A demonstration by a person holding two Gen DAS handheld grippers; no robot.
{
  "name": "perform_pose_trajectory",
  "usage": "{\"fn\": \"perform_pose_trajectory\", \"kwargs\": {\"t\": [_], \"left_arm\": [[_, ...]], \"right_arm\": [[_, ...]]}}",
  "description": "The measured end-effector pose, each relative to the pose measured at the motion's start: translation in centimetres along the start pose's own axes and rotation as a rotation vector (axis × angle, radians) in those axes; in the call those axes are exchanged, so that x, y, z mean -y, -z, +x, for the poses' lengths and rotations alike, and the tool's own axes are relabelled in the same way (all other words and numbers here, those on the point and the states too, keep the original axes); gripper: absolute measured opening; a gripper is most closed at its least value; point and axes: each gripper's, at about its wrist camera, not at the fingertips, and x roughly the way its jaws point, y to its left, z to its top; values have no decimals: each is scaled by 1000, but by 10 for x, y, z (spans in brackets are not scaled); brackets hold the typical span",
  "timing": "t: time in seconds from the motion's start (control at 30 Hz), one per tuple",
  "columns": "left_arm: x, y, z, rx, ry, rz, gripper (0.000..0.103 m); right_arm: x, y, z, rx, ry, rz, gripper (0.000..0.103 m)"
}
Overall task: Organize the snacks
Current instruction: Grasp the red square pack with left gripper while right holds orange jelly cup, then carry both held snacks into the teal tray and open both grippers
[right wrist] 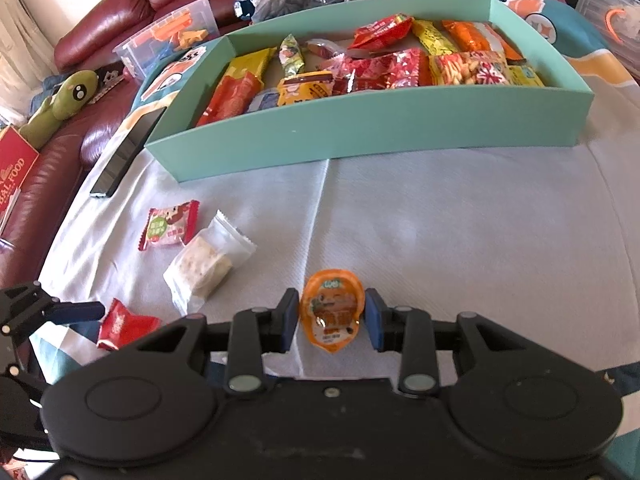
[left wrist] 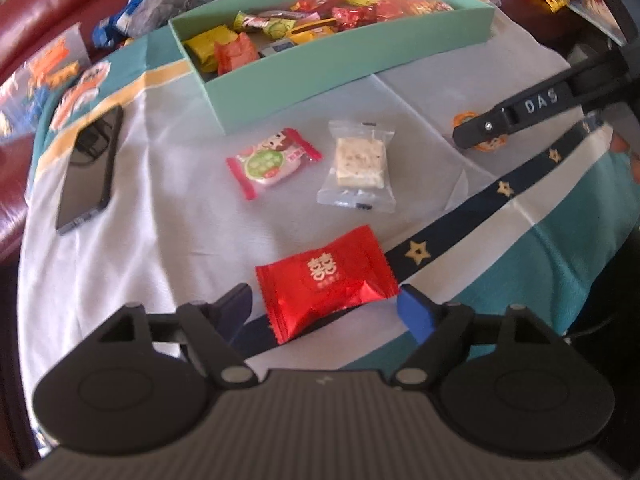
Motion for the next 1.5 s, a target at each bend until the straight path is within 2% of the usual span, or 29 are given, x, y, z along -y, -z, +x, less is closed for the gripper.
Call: {"fn": "perform_pose_trajectory", "kwargs": {"t": [0.13, 0.23, 0.3, 0.37, 0.4, 0.43, 0.5, 0.57, 0.63, 0.77, 0.87, 0.93, 1.03, 1.07, 1.1, 1.13, 1.17, 1.23, 1.37, 1.5], "left_arm": [[0, 0, -4, 19, -48, 137, 87], [-3, -1, -5, 0, 12, 243, 87], [-7, 0, -8, -5, 50, 258, 87], [-17, 1, -8, -20, 83, 185, 85], [-23, 1, -7, -25, 99, 130, 79], [-27, 3, -6, -19, 102, 85, 66], [-34, 7, -2, -7, 99, 10, 53], [-35, 6, -1, 21, 89, -34, 52], [-28, 1, 2, 49, 44, -12, 54], [-14, -16, 8, 58, 54, -2, 58], [-14, -24, 11, 68, 52, 12, 66], [-15, -29, 15, 57, 50, 37, 78], [-9, -36, 16, 68, 28, 113, 80], [-8, -38, 17, 60, 41, 129, 78], [-7, -40, 20, 43, 63, 138, 65], [-5, -41, 24, 17, 88, 143, 42], [-3, -41, 26, 10, 116, 139, 36], [0, -40, 24, 15, 142, 114, 31], [-1, -36, 20, 21, 162, -6, 31], [-5, -39, 8, 42, 154, -58, 31]], "right_arm": [[-1, 3, -2, -7, 0, -7, 34], [-1, 5, -4, -11, 0, -1, 34], [0, 5, -6, -9, 6, 9, 34], [2, 5, -9, -2, 15, 20, 34], [2, 5, -10, -1, 18, 24, 34], [3, 5, -11, 0, 20, 30, 34], [2, 5, -11, -3, 22, 35, 34], [-1, 4, -9, -7, 22, 28, 34], [-5, 4, -7, -11, 22, 19, 34], [-4, 3, -8, -8, 25, 21, 34], [0, 2, -10, -4, 26, 31, 34], [2, 2, -10, -4, 22, 36, 34], [2, 3, -8, -11, 11, 40, 34], [2, 3, -7, -14, 8, 41, 34], [2, 4, -6, -15, 7, 44, 34], [2, 4, -5, -16, 4, 47, 34], [3, 4, -5, -17, 3, 50, 34], [5, 4, -5, -13, 0, 59, 34], [11, 3, -7, 3, -3, 83, 34], [16, -2, -11, 20, -17, 99, 34]]}}
